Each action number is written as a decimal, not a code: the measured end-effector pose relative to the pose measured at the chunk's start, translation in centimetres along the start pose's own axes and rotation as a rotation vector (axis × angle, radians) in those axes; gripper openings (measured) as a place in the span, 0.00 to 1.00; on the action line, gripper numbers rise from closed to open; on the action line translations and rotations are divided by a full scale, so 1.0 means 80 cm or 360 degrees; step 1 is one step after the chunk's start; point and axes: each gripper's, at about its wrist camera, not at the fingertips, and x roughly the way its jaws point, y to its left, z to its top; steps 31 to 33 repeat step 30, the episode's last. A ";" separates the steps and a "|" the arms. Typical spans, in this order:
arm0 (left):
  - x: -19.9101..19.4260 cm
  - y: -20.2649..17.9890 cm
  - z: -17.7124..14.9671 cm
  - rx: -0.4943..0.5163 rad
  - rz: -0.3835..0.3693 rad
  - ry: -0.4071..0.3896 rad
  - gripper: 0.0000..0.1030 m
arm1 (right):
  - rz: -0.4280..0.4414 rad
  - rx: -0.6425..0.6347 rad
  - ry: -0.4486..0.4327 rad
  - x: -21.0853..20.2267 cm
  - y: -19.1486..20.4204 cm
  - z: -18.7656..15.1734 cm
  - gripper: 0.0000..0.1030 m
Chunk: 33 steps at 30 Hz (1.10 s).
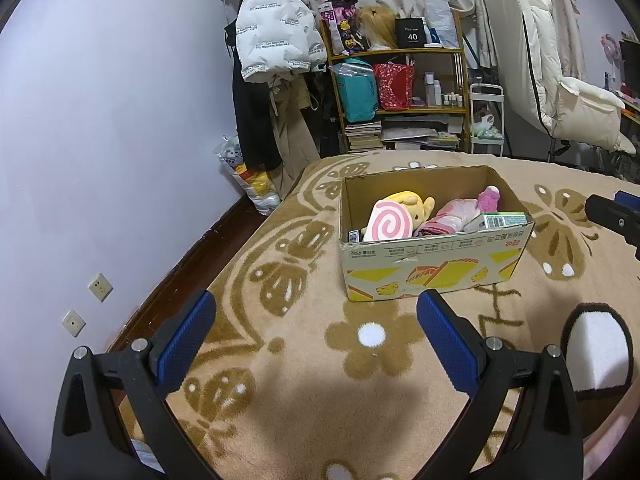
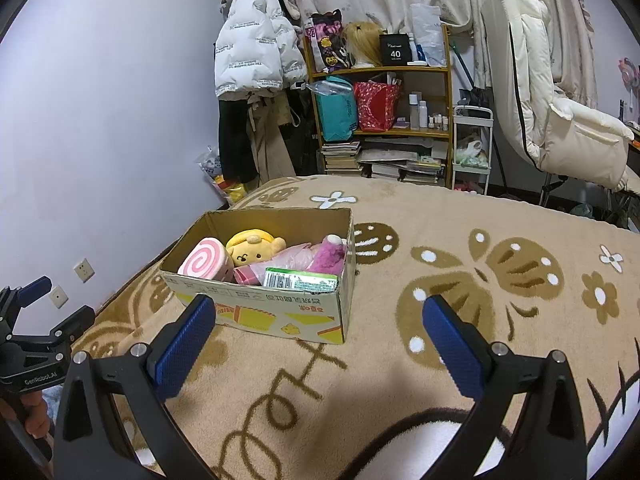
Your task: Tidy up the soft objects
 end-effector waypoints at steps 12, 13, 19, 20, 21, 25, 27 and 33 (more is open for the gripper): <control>-0.002 -0.002 0.000 0.0003 -0.0007 0.0004 0.97 | -0.0001 0.0000 0.0003 0.000 0.000 0.000 1.00; -0.001 -0.002 0.000 0.0006 -0.0006 0.0006 0.97 | -0.0002 0.0000 0.0003 0.000 -0.001 0.000 1.00; 0.000 -0.002 -0.001 0.0009 -0.0007 0.0004 0.97 | 0.0000 0.0000 0.0003 0.000 0.000 0.001 1.00; 0.000 -0.002 -0.001 0.0010 -0.0006 0.0004 0.97 | -0.0001 0.0000 0.0003 0.000 0.000 0.001 1.00; 0.000 -0.002 -0.001 0.0010 -0.0004 0.0004 0.97 | -0.0002 0.0000 0.0002 0.000 0.000 0.001 1.00; -0.001 -0.002 -0.001 0.0009 -0.0006 0.0004 0.97 | -0.0001 -0.0001 0.0003 0.000 -0.001 0.001 1.00; -0.001 -0.002 -0.001 0.0007 -0.0008 0.0005 0.97 | 0.0001 0.0000 0.0003 0.000 -0.001 0.001 1.00; 0.000 -0.002 -0.001 0.0008 -0.0009 0.0004 0.97 | 0.0000 -0.0002 0.0003 0.000 -0.001 0.001 1.00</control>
